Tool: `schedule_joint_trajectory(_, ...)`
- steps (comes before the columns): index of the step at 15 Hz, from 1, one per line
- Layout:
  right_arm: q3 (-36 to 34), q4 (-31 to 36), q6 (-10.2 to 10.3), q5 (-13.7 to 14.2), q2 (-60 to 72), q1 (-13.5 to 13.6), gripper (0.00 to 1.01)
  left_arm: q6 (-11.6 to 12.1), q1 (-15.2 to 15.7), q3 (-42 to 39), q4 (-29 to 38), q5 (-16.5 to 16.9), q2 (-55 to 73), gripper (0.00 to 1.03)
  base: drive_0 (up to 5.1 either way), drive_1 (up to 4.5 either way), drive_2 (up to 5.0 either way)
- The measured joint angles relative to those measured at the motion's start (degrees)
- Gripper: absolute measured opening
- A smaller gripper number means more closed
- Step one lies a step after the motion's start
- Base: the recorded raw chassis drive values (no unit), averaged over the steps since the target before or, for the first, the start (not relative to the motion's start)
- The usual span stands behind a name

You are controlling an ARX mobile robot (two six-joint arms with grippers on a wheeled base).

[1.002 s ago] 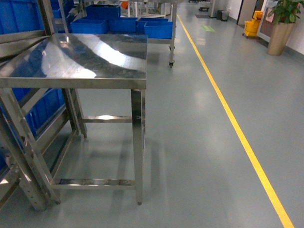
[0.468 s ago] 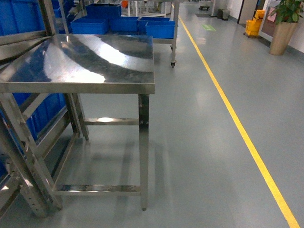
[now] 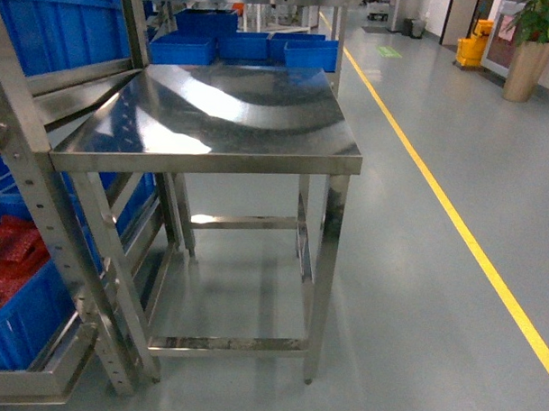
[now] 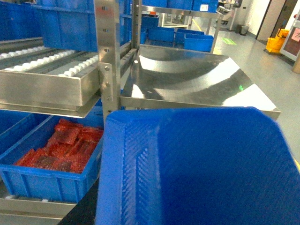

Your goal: Pick blue part to blue bin on bottom shelf

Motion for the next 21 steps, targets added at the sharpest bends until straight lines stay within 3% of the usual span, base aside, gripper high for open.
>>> schedule_joint_trajectory(21,0.0,-0.02,0.0,0.0,0.0,0.0,0.98,0.0,0.0,0.0,-0.04,0.02,0.07,0.44,-5.0,2.43,2.4)
